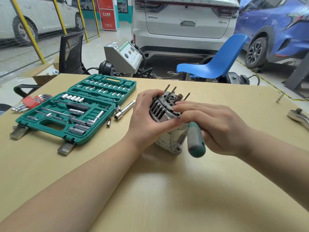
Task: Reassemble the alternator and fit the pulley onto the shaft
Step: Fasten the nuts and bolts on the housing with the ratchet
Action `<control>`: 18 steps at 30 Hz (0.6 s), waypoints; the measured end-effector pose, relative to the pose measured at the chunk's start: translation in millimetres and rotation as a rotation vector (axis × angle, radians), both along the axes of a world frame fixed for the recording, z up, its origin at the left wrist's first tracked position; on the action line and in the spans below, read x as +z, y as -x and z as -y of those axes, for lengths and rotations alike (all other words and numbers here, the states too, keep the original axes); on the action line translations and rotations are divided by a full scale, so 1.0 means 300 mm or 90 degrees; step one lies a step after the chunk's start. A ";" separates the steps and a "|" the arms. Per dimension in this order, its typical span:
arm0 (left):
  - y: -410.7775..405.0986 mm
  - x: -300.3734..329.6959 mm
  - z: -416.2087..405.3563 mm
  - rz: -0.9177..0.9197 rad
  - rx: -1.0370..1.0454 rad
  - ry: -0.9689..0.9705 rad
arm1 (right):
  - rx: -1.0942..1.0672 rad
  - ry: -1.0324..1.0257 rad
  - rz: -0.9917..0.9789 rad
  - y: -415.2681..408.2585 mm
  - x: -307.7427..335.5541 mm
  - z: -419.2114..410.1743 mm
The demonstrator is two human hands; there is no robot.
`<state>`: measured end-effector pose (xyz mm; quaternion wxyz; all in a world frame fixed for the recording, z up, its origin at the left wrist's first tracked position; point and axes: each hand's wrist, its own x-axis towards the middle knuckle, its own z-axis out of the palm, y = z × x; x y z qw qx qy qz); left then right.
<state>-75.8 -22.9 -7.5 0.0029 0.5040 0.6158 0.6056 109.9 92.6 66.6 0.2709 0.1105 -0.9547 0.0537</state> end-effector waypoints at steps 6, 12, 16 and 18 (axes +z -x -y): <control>-0.009 0.000 -0.009 0.005 0.024 -0.011 | -0.033 0.022 -0.041 0.004 -0.012 0.024; 0.003 -0.010 -0.013 0.020 0.013 -0.013 | -0.049 0.000 0.004 0.013 -0.007 0.044; 0.015 -0.013 -0.010 0.008 0.007 -0.004 | -0.002 0.013 -0.007 0.043 0.004 0.056; 0.021 -0.015 -0.016 -0.008 0.013 -0.001 | -0.001 0.033 -0.022 0.043 0.003 0.055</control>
